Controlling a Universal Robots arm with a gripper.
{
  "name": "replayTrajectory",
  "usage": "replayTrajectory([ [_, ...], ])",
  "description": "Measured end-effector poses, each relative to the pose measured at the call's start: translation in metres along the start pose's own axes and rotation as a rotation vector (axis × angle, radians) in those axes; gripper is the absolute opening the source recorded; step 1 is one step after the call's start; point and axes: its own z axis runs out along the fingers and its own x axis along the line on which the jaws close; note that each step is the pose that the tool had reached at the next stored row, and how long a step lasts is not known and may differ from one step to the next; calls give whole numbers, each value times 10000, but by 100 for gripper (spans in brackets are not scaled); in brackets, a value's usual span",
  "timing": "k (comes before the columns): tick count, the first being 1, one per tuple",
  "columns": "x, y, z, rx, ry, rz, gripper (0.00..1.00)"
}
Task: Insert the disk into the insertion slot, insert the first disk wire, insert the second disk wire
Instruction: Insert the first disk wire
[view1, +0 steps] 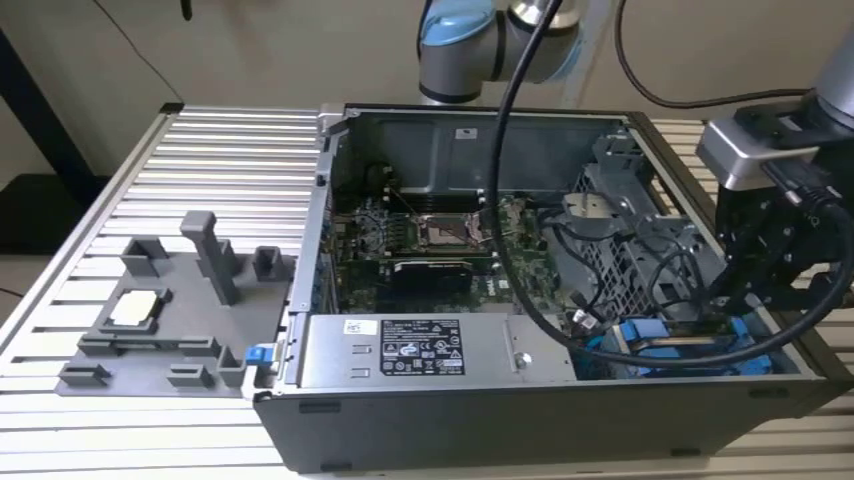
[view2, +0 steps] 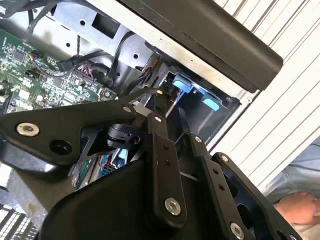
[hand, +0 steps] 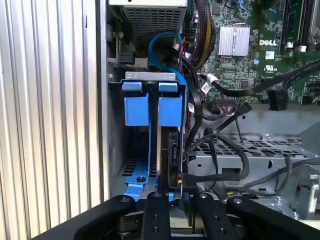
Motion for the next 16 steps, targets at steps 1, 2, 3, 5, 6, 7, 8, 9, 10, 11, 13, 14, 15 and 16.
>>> replayTrajectory([
  [1, 0, -4, -47, 0, -1, 1, 27],
  [2, -1, -8, -84, 0, -2, 0, 27],
  [3, -1, -9, -88, 0, -1, -1, 27],
  [5, 0, -9, -87, 0, -3, 0, 27],
  [6, 0, -9, -87, 0, -3, 0, 27],
  [7, 0, -9, -87, -1, -3, 1, 27],
  [8, 0, -9, -88, -1, 0, 0, 27],
  [9, 0, -9, -88, -1, -2, 1, 27],
  [10, 0, -10, -90, -43, -13, 1, 27],
  [11, 0, -10, -90, -130, -41, 3, 27],
  [13, -1, -10, -89, -352, -94, 11, 27],
  [14, 0, -10, -88, -465, -137, 15, 27],
  [15, 0, -9, -88, -537, -204, 21, 27],
  [16, 0, -9, -89, -581, -293, 27, 27],
])
